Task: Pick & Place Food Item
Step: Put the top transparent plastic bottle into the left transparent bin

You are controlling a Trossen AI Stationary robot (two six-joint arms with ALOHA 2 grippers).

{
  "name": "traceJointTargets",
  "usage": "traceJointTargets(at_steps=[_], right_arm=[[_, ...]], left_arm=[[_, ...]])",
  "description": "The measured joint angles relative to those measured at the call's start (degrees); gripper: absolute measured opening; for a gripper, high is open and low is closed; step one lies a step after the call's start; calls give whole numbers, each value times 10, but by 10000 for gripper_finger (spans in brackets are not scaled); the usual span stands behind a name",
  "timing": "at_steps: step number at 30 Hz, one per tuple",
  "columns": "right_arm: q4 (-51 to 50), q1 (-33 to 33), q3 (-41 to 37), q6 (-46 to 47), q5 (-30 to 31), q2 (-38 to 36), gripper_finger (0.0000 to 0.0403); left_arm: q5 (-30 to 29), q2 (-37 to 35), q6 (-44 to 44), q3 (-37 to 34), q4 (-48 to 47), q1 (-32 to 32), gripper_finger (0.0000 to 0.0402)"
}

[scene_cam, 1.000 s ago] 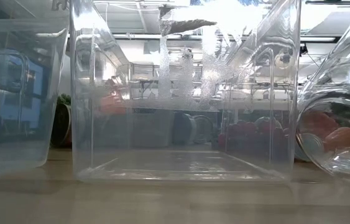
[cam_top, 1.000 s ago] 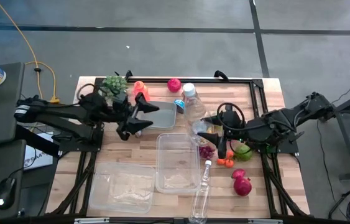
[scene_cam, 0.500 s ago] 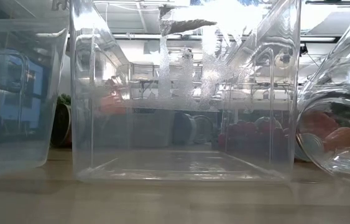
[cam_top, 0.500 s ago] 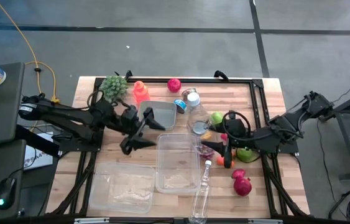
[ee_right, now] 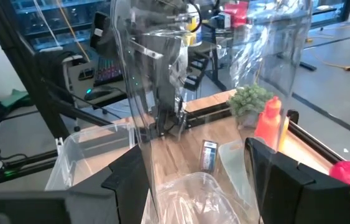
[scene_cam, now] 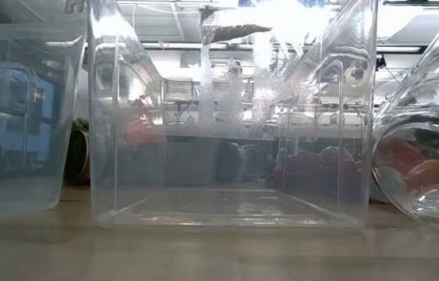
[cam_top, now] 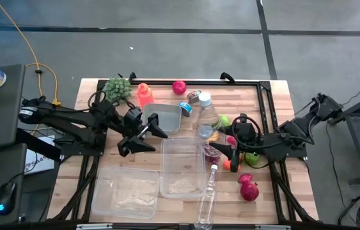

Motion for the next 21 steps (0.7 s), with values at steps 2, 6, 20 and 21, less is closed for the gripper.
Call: traceJointTargets(at_steps=[2,6,20,21], right_arm=[[-1,0,0,5,5,0,217],[-2,0,0,5,8,0,217],[-21,-18,0,21,-36,41,214],[-21,-22,0,26,-49,44,213]], left_arm=[[9,0,0,0,4,0,304],[8,0,-31,0,-18,4,304],[-7,6,63,0,-30,36,325],[-7,6,97,0,-30,41,325]])
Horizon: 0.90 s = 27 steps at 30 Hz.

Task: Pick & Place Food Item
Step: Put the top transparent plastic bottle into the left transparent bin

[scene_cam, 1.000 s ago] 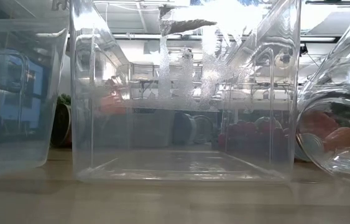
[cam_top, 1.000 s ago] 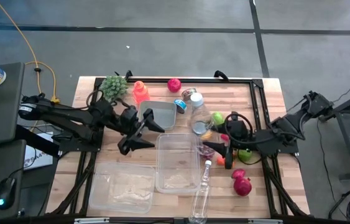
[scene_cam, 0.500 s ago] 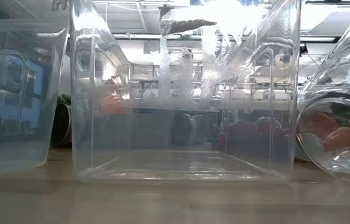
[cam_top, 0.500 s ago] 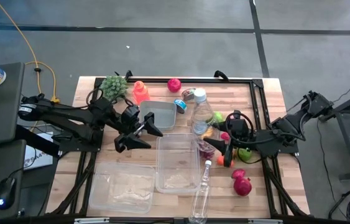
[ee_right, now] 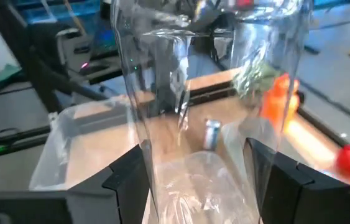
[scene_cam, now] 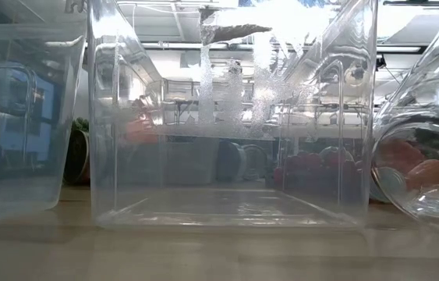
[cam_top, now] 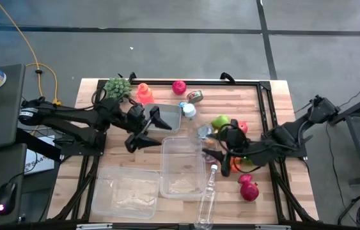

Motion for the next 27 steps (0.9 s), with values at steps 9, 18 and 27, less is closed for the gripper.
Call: traceJointTargets(at_steps=[9,18,27], right_arm=[[-5,-8,0,50,-71,1,212],[12,-60,0,73,-192,4,212],[30,-109,0,87,-308,28,212]], left_arm=[[-18,-1,115,0,54,25,325],[-49,44,113,0,116,39,325],[-28,64,31,0,181,52,325]])
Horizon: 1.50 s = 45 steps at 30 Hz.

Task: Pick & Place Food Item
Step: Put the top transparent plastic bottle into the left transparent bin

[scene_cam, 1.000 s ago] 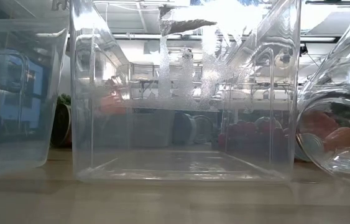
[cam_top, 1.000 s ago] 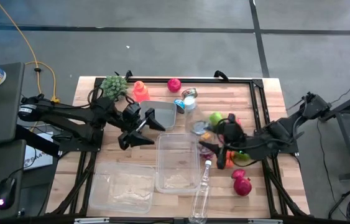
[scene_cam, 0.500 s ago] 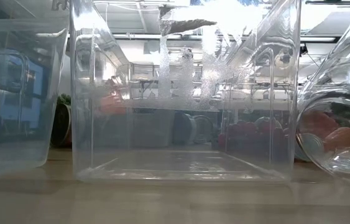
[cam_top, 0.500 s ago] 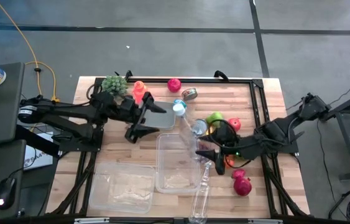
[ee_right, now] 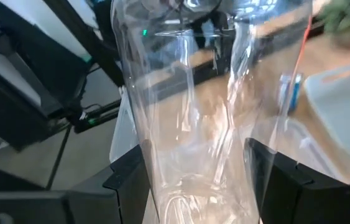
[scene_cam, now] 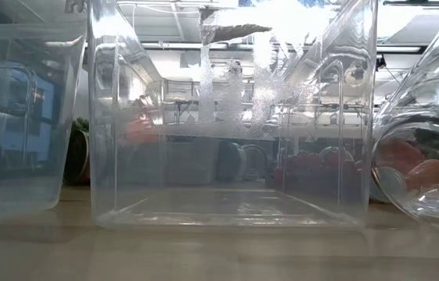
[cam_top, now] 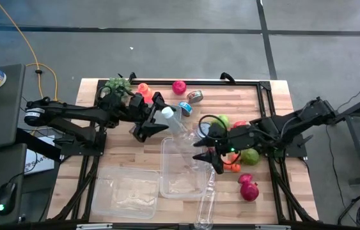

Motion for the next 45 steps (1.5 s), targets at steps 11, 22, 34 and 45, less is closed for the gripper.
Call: traceJointTargets(at_steps=[11,22,34,45], right_arm=[[8,-37,0,16,-64,11,212],[10,-82,0,2,-124,30,211],[8,-88,0,-30,-90,33,211],[9,-88,0,-32,-67,33,211]], left_arm=[[-2,0,-1,0,13,-5,325],[-1,0,-21,0,10,-7,325],[-1,0,-30,0,10,-14,325],[-20,0,2,0,9,-14,325]])
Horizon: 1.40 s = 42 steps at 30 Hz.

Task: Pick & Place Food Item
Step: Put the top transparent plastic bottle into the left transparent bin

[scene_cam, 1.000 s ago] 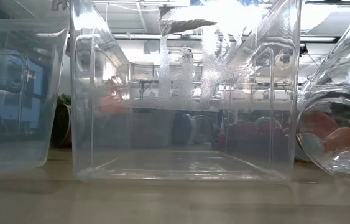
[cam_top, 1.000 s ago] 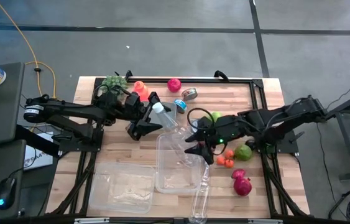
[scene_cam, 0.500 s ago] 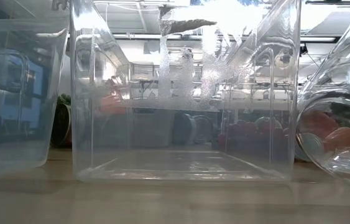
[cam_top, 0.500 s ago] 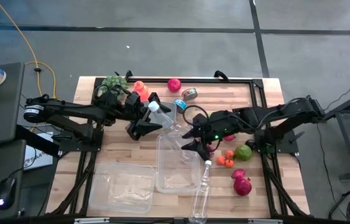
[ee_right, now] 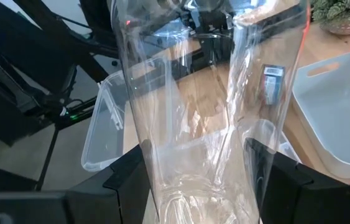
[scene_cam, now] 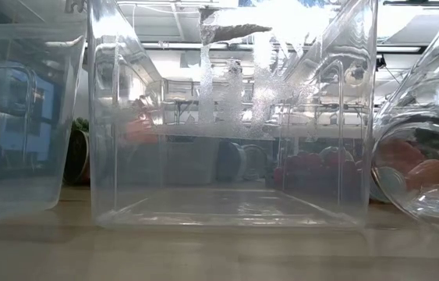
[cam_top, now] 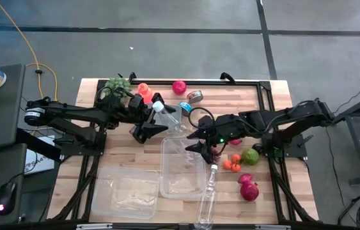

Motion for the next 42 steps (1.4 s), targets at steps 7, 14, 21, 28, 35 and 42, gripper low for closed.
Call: traceJointTargets(at_steps=[7,14,21,28,35,42], right_arm=[[5,-7,0,2,-9,8,211],[7,-7,0,-2,-13,8,211],[6,-7,0,-14,-19,8,224],[-7,-7,0,-4,-30,8,248],[-18,-7,0,-5,-36,8,268],[-19,-7,0,-9,-45,8,274]], left_arm=[[-14,0,2,0,-13,0,322],[-14,0,1,0,-18,0,273],[-23,0,3,0,-17,0,175],[-15,0,-26,0,-39,0,175],[-5,-2,-39,0,-59,0,175],[-3,-4,-40,0,-67,0,175]])
